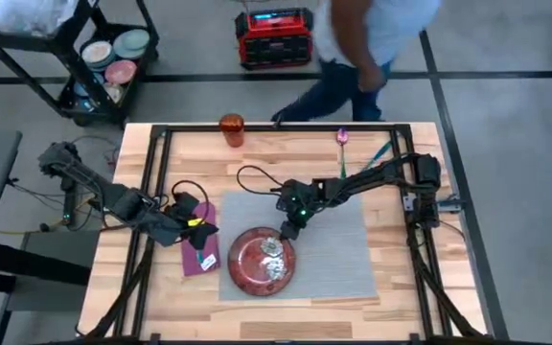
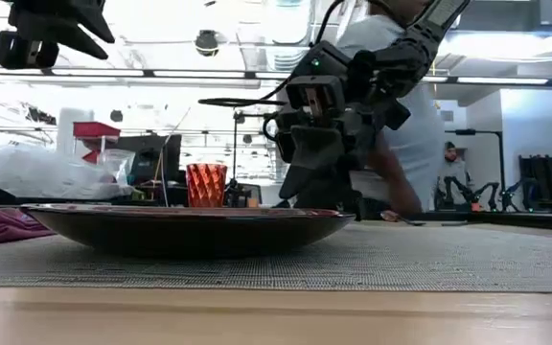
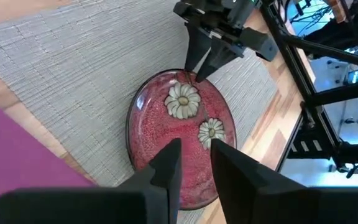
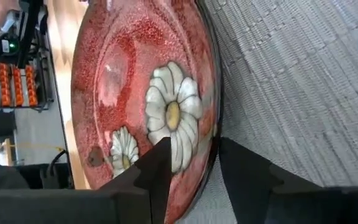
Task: Set table place
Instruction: Put the red plate on the left of the gray placemat
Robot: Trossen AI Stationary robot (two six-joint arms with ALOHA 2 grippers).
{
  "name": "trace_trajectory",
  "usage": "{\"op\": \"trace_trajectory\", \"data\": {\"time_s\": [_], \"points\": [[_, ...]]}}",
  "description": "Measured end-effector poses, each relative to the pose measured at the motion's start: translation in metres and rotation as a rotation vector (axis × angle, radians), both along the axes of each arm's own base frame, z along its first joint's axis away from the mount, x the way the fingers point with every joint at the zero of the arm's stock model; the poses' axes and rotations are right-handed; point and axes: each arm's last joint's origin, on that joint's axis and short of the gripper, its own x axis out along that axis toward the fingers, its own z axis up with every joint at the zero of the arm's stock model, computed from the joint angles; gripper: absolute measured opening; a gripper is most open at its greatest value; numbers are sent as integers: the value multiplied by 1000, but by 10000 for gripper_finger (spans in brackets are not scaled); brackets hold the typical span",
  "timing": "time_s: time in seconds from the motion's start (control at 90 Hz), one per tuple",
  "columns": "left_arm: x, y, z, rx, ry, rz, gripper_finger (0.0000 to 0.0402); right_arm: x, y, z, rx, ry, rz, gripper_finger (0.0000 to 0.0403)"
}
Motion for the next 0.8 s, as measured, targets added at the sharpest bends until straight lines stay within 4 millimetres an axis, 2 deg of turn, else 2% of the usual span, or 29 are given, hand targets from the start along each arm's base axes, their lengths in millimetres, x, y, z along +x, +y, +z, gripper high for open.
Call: {"op": "trace_trajectory", "data": {"time_s": [0.089,0.244,0.3,0.411,0.444,0.8], "points": [[0,0,0,3,5,0,67,3,4,-8,40,29,18,120],[0,0,-1,2,4,0,67,10,7,-11,70,51,45,111],[0,0,-1,2,5,1,67,12,7,-9,73,59,47,93],[-1,0,-1,2,8,2,67,14,4,-7,76,70,49,25],[-1,0,-1,3,10,2,67,15,3,-6,78,72,50,15],[-1,0,-1,4,12,2,67,17,-1,1,101,75,69,3]]}}
